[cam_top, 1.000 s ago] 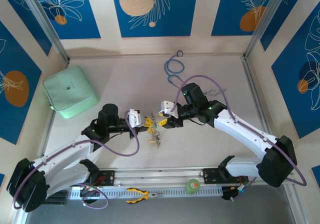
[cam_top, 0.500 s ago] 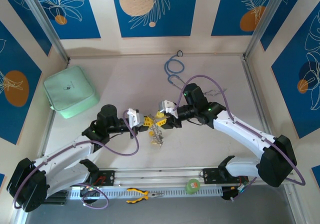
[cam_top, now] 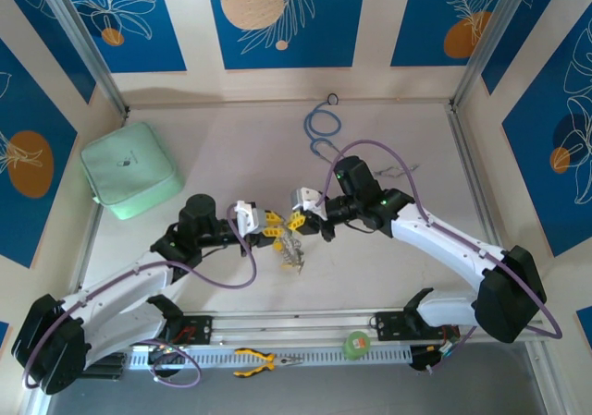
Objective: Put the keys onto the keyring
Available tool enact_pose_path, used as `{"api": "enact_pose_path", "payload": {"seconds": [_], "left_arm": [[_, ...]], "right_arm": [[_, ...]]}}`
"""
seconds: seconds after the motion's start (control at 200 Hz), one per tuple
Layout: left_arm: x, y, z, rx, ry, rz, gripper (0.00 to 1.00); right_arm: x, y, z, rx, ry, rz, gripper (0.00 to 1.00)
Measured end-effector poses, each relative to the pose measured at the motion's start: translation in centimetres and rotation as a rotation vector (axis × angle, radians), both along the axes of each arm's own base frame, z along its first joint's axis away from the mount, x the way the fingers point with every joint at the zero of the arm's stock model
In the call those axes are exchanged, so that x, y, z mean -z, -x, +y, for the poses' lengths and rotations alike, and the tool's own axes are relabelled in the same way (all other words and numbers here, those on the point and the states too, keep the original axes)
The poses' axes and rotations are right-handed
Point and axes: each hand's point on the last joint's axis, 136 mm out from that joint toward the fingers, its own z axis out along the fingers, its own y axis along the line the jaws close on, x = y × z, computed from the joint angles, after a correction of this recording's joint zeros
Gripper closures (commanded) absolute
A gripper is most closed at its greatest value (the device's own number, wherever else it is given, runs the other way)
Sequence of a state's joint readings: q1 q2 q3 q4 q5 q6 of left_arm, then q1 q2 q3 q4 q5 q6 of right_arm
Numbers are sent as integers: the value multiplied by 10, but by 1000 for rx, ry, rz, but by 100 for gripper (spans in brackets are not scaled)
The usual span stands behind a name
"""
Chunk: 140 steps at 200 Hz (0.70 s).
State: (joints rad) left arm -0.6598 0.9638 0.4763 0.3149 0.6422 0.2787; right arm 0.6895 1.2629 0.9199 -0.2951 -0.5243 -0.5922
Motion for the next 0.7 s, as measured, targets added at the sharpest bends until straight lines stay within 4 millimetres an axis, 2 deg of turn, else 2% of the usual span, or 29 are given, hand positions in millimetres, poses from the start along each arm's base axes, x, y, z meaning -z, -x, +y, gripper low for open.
{"api": "enact_pose_path", "payload": {"seconds": [0.12,0.305,0.485,0.7], "left_arm": [[4,-1,3,-11,-44,2,76],[2,-2,3,-5,-84,-3,77],[11,-1,3,7,-124,13,77],[16,0,4,16,-142,14,92]], "right_arm": [[9,2,0,5,100,-48,100],[10,1,5,2,193,-125,100],[13,-2,8,6,254,-150,100],[10,2,9,-5,268,-158,100]]}}
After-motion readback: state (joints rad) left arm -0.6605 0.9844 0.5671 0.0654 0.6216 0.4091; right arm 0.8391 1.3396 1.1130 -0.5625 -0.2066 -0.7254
